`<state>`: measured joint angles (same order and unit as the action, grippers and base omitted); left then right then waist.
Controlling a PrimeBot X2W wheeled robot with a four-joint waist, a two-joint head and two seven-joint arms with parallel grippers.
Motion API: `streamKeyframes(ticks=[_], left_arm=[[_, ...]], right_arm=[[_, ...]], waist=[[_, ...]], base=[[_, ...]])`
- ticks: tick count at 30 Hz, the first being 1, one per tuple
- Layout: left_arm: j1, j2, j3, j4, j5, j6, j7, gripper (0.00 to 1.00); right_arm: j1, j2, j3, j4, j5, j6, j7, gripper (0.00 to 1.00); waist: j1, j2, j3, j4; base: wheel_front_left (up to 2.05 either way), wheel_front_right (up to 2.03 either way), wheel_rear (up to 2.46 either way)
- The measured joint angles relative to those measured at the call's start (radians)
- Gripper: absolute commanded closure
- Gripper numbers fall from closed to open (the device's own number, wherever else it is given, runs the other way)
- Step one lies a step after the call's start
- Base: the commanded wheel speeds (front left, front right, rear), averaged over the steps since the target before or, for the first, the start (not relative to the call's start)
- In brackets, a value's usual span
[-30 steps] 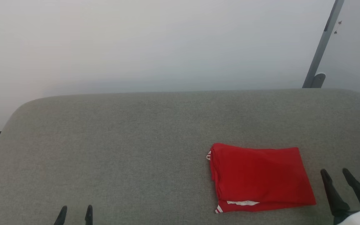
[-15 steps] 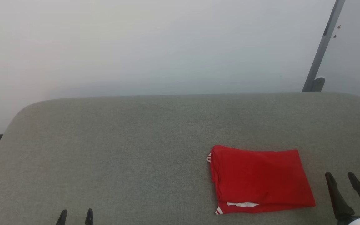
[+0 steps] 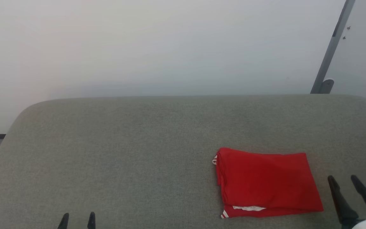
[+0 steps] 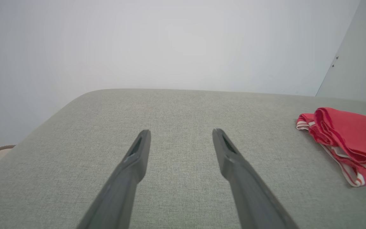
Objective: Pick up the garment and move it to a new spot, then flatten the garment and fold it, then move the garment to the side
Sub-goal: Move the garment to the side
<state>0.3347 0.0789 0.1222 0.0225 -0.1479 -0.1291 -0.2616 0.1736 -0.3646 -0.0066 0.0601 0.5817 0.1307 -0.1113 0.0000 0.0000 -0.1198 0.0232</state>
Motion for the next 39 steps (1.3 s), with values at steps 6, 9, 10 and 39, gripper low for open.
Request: streamKeyframes(ticks=[6, 9, 10, 39], left_arm=[[-0.028, -0.014, -0.026, 0.004, 0.012, 0.0, 0.0, 0.0], [-0.059, -0.017, -0.043, 0.007, 0.013, 0.0, 0.0, 0.0], [-0.071, -0.018, -0.05, 0.009, 0.014, 0.0, 0.0, 0.0], [-0.379, -0.026, -0.187, 0.092, 0.021, 0.0, 0.0, 0.0]], right_arm=[[-0.076, -0.083, 0.033, 0.024, -0.002, 0.0, 0.133, 0.0], [-0.144, -0.154, 0.088, 0.055, 0.035, 0.0, 0.278, 0.0], [-0.174, -0.17, 0.098, 0.071, 0.063, 0.001, 0.327, 0.0], [-0.601, -0.296, 0.368, 0.397, 0.334, 0.001, 0.751, 1.0]], waist=[[0.0, 0.0, 0.02, 0.012], [0.0, 0.0, 0.038, 0.021], [0.0, 0.0, 0.047, 0.023], [-0.0001, 0.0, 0.336, 0.048]], base=[[0.0, 0.0, 0.0], [0.0, 0.0, 0.0], [0.0, 0.0, 0.0], [0.0, 0.0, 0.0]])
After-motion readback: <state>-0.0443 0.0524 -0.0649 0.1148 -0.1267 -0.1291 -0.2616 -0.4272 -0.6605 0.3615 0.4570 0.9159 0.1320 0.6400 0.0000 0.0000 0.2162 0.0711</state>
